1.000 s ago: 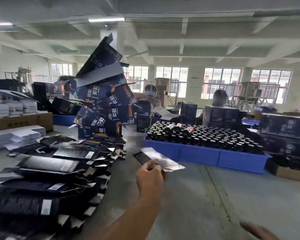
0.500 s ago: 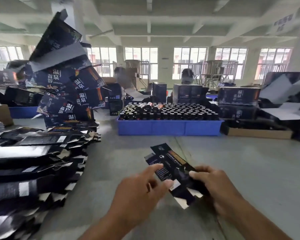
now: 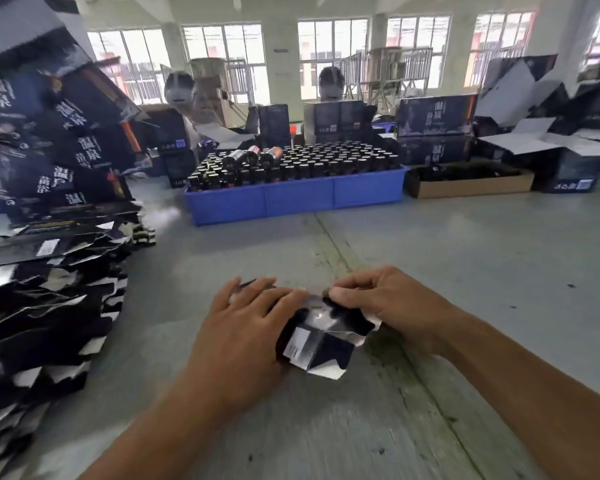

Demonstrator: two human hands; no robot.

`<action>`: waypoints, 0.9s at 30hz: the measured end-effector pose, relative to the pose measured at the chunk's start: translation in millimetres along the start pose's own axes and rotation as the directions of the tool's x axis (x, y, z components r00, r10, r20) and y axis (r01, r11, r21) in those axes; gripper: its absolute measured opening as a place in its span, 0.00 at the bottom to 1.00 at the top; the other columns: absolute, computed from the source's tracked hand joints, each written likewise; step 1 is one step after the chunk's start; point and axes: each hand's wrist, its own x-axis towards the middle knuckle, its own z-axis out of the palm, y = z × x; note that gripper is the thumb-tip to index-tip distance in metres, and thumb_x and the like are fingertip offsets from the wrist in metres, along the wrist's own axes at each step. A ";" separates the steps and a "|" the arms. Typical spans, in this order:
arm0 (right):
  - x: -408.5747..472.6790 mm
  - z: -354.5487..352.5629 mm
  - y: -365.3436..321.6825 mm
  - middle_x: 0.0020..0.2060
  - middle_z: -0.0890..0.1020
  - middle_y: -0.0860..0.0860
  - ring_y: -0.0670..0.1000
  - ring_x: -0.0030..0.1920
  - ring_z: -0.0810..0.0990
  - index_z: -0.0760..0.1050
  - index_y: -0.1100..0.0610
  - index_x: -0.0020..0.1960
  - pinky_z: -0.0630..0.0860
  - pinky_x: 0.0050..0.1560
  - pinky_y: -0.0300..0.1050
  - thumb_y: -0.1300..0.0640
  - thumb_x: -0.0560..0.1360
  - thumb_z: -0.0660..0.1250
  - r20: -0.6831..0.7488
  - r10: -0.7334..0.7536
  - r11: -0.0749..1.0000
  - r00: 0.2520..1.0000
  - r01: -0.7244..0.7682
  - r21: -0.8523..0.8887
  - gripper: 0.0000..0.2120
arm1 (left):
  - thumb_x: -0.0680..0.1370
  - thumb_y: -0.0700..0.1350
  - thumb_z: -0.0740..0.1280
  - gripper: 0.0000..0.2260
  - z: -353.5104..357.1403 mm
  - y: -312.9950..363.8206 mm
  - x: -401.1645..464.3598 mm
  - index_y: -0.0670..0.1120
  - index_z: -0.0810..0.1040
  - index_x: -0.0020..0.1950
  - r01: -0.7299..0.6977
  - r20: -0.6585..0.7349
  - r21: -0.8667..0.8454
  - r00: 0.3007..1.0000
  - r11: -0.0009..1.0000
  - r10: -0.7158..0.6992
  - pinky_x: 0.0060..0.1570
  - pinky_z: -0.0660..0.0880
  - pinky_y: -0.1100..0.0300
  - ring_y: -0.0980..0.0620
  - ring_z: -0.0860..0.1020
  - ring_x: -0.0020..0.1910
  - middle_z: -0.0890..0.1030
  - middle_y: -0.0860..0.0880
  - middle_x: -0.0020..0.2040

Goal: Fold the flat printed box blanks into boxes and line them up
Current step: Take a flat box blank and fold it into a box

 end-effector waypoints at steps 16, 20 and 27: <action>5.0 18.0 1.3 0.54 0.87 0.52 0.55 0.56 0.85 0.86 0.50 0.55 0.81 0.58 0.53 0.31 0.69 0.66 0.118 0.013 0.956 0.993 -0.047 0.291 0.27 | 0.71 0.69 0.62 0.41 4.0 -5.5 -0.8 0.56 0.56 0.81 0.030 0.095 -0.095 0.995 0.995 -0.021 0.70 0.64 0.52 0.52 0.69 0.72 0.71 0.55 0.74; 3.5 17.2 1.0 0.55 0.86 0.52 0.57 0.57 0.85 0.85 0.48 0.57 0.78 0.63 0.61 0.29 0.68 0.66 0.141 0.046 0.930 0.989 -0.095 0.356 0.29 | 0.71 0.73 0.56 0.43 6.5 -9.0 -3.1 0.61 0.42 0.81 0.021 0.102 -0.151 0.995 0.988 -0.006 0.76 0.52 0.56 0.54 0.57 0.79 0.58 0.55 0.81; -2.7 23.2 -6.8 0.58 0.84 0.58 0.62 0.60 0.82 0.83 0.52 0.60 0.76 0.65 0.64 0.32 0.72 0.66 0.191 0.030 0.883 0.981 -0.116 0.456 0.28 | 0.68 0.79 0.54 0.48 4.6 -8.1 -5.6 0.64 0.28 0.76 0.042 0.143 -0.177 0.990 0.983 -0.016 0.74 0.36 0.60 0.61 0.46 0.78 0.54 0.56 0.81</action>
